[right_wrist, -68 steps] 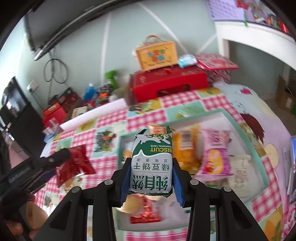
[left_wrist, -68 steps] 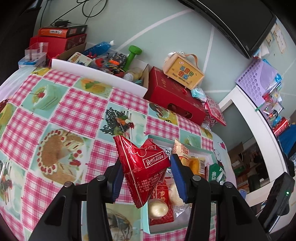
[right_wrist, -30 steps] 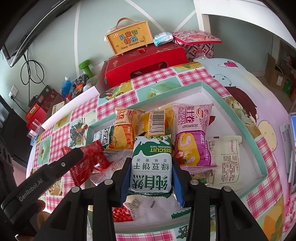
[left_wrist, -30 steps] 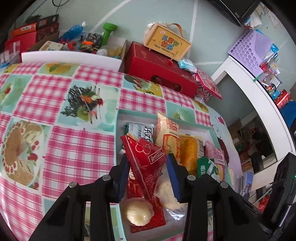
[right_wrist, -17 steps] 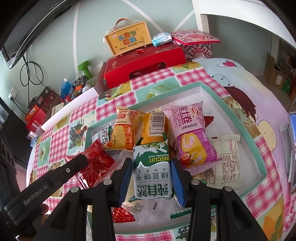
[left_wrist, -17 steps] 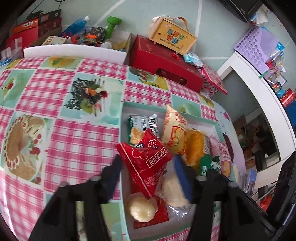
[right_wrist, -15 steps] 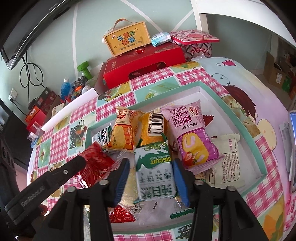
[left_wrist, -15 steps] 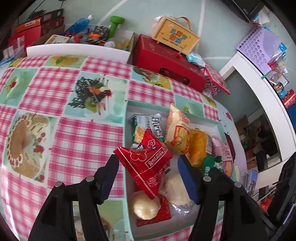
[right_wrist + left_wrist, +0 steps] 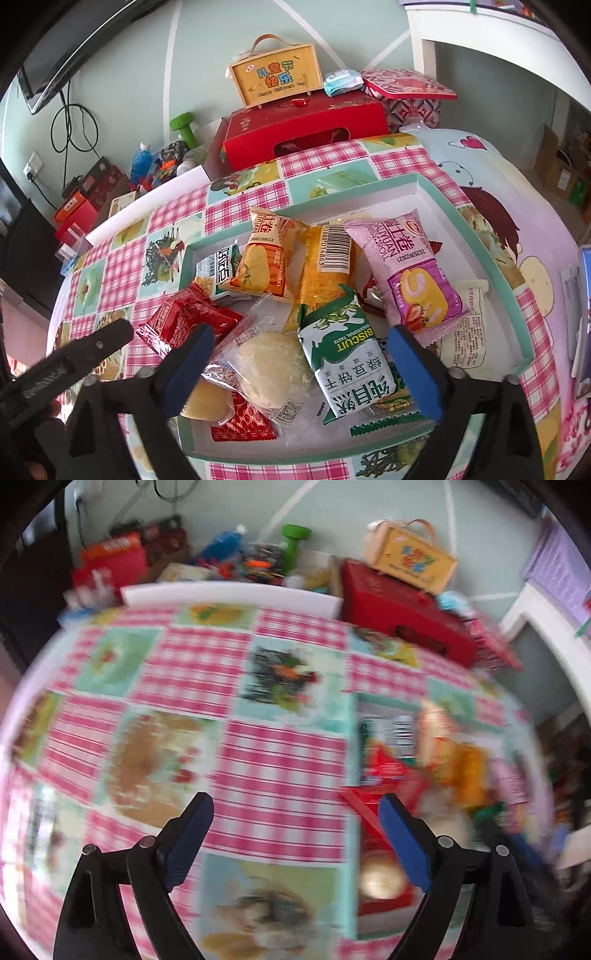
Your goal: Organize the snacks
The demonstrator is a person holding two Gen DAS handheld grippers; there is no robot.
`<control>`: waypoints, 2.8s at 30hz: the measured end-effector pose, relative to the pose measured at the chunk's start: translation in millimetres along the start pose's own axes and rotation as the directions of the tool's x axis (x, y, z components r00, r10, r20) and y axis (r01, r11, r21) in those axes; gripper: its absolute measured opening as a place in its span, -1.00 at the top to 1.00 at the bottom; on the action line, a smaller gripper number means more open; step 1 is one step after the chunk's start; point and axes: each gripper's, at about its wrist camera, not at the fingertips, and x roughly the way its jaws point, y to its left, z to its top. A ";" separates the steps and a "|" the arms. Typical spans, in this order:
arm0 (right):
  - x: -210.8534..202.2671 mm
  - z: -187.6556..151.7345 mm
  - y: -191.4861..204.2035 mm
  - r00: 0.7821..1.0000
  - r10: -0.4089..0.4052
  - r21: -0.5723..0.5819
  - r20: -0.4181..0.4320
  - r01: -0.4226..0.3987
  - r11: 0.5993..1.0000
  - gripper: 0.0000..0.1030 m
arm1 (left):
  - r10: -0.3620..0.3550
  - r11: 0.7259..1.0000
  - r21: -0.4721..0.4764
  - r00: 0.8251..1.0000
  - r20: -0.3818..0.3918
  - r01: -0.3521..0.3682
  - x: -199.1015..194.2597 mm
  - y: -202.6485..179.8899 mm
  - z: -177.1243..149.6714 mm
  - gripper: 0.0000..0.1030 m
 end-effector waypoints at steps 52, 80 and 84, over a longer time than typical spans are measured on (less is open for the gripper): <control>-27.5 -102.7 42.4 0.998 -0.022 -0.202 -0.052 0.011 0.979 -1.00 | 0.187 0.981 -0.011 0.971 -0.150 -0.191 -12.3 65.9 -107.8 -0.89; -16.6 -98.4 26.4 0.993 -0.076 -0.165 -0.095 0.060 0.984 -1.00 | 0.135 0.991 0.046 0.978 -0.162 -0.129 -9.0 50.0 -101.4 -0.89; -16.4 -98.6 26.8 0.992 -0.079 -0.167 -0.096 0.062 0.984 -1.00 | 0.134 0.991 0.042 0.978 -0.161 -0.129 -9.3 50.3 -101.8 -0.89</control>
